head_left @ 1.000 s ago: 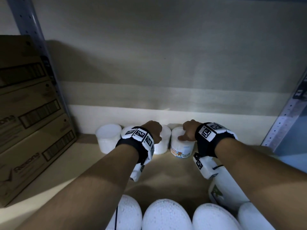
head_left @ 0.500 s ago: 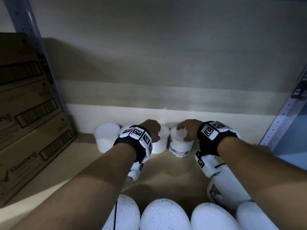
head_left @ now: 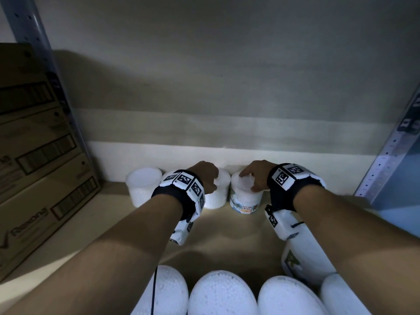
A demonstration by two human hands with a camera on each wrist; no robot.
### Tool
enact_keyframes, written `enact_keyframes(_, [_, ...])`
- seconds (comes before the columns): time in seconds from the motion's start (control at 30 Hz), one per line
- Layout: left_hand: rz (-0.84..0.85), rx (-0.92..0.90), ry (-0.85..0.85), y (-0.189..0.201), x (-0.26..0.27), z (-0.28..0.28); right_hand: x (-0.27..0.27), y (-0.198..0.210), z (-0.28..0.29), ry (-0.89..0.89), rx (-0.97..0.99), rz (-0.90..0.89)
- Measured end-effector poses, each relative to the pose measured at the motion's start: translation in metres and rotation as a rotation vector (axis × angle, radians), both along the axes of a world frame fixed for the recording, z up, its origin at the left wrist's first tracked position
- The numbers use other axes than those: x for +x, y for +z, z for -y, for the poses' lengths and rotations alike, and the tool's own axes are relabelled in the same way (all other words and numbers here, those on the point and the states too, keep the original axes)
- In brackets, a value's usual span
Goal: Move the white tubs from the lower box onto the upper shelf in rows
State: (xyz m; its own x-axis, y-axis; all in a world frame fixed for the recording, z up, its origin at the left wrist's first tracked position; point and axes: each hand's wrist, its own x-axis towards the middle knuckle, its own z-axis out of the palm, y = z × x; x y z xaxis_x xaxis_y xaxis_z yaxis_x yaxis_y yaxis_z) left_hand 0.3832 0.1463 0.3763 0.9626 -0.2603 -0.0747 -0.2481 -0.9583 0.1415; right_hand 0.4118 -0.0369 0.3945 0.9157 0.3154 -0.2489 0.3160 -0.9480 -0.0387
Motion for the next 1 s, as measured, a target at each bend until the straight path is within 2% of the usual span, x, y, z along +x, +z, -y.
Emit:
enact_keyframes(0.33, [-0.039,-0.004,-0.025,0.004,0.005,-0.009,0.005,-0.007,-0.001,-0.030,-0.002,0.031])
enact_keyframes(0.43, [-0.028,-0.064,0.026,0.006,0.009,-0.004,0.008,-0.010,0.000,-0.039,0.014,0.032])
enact_keyframes(0.57, [0.091,-0.137,0.148,0.002,0.017,0.009,0.014,-0.015,0.003,-0.037,0.019,0.017])
enact_keyframes(0.67, [0.090,-0.081,0.219,-0.002,0.021,0.010,0.018,-0.018,0.004,-0.043,0.017,0.017])
enact_keyframes(0.77, [0.034,-0.009,0.201,-0.008,0.022,0.009,0.020,-0.019,0.004,-0.044,0.000,0.014])
enact_keyframes(1.0, [0.014,0.011,0.143,-0.009,0.019,0.007,0.028,-0.025,0.003,-0.004,-0.049,0.040])
